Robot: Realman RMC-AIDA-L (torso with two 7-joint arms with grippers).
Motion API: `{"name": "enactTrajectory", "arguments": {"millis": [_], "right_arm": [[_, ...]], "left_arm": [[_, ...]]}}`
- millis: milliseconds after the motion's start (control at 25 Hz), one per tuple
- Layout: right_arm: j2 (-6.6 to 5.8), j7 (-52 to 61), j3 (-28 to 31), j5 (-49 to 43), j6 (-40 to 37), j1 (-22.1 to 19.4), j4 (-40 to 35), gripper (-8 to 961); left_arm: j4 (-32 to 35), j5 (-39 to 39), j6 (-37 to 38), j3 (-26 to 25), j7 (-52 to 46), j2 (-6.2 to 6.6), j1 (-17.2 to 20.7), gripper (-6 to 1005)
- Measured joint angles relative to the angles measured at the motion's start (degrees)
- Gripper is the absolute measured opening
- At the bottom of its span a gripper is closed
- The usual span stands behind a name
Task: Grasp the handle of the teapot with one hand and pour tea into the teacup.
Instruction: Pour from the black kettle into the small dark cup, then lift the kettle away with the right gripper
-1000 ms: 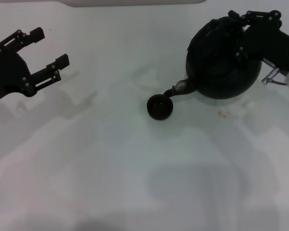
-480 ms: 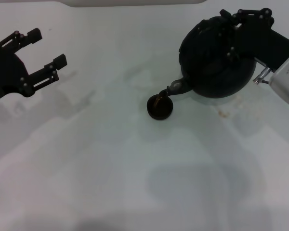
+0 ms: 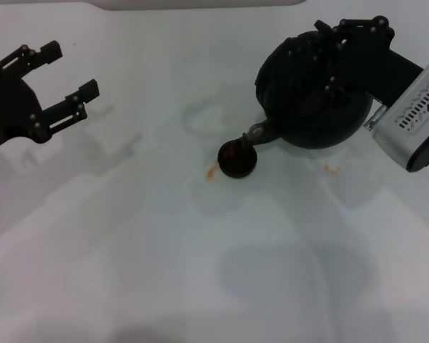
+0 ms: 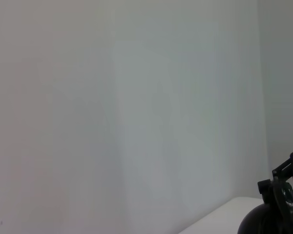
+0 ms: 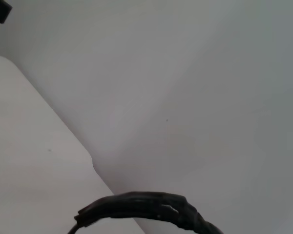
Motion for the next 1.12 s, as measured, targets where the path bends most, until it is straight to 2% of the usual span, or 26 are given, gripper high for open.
{"name": "enactTrajectory", "arguments": {"millis": [680, 1120], "right_arm": [[-0.07, -0.07, 0.79, 0.45, -0.52, 0.17, 0.46, 124], [-0.17, -0.1, 1.57, 0.54, -0.59, 0.34, 0.64, 123]], "left_arm": [[-0.23, 0.0, 0.01, 0.0, 0.0, 0.05, -0.04, 775], [-0.47, 0.04, -0.14, 0.0, 0.0, 0.52, -0.8, 775]]}}
